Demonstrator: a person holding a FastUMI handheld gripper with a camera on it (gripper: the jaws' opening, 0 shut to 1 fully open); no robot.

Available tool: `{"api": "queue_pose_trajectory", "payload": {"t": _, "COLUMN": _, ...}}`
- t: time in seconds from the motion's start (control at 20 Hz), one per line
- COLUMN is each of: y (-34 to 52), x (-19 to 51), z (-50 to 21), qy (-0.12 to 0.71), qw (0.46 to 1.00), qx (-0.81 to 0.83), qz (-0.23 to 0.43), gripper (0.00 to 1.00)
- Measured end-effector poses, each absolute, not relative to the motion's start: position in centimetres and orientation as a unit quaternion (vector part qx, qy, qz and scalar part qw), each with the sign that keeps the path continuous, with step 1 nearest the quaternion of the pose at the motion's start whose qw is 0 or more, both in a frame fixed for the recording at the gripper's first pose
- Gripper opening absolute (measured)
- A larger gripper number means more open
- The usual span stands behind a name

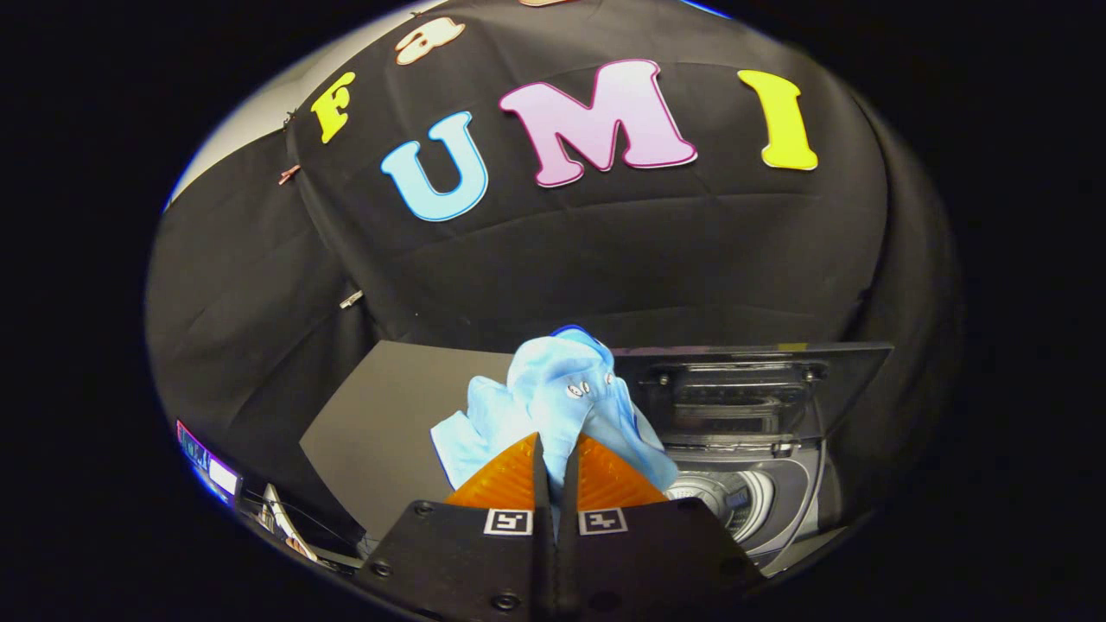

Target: Put the clothes into the washing machine and then close the washing machine lid.

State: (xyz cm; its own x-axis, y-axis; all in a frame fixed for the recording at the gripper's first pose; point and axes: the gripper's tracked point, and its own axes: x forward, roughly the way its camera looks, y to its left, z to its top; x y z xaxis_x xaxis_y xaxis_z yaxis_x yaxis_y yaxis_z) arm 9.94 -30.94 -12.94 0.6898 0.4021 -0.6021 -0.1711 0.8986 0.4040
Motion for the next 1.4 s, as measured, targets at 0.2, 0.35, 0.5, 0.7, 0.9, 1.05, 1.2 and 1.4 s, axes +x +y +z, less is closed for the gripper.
{"api": "queue_pose_trajectory", "payload": {"t": 0.2, "y": -34.6, "x": 9.3, "z": -13.8, "qy": 0.36, "qw": 0.907, "qx": 0.172, "qz": 0.134, "gripper": 0.05}}
{"api": "queue_pose_trajectory", "payload": {"t": 0.35, "y": -37.2, "x": 8.9, "z": -14.8, "qy": 0.364, "qw": 0.907, "qx": 0.178, "qz": 0.114, "gripper": 0.05}}
{"api": "queue_pose_trajectory", "payload": {"t": 0.5, "y": -39.5, "x": 8.7, "z": -15.8, "qy": 0.368, "qw": 0.907, "qx": 0.183, "qz": 0.094, "gripper": 0.05}}
{"api": "queue_pose_trajectory", "payload": {"t": 0.7, "y": -41.3, "x": 8.6, "z": -16.8, "qy": 0.371, "qw": 0.907, "qx": 0.181, "qz": 0.078, "gripper": 0.05}}
{"api": "queue_pose_trajectory", "payload": {"t": 0.9, "y": -41.6, "x": 8.0, "z": -18.3, "qy": 0.386, "qw": 0.903, "qx": 0.172, "qz": 0.08, "gripper": 0.05}}
{"api": "queue_pose_trajectory", "payload": {"t": 1.05, "y": -41.4, "x": 7.8, "z": -20.2, "qy": 0.404, "qw": 0.897, "qx": 0.158, "qz": 0.083, "gripper": 0.05}}
{"api": "queue_pose_trajectory", "payload": {"t": 1.2, "y": -41.1, "x": 7.8, "z": -21.9, "qy": 0.415, "qw": 0.893, "qx": 0.152, "qz": 0.081, "gripper": 0.05}}
{"api": "queue_pose_trajectory", "payload": {"t": 1.4, "y": -41.2, "x": 6.8, "z": -26.2, "qy": 0.446, "qw": 0.883, "qx": 0.133, "qz": 0.069, "gripper": 0.05}}
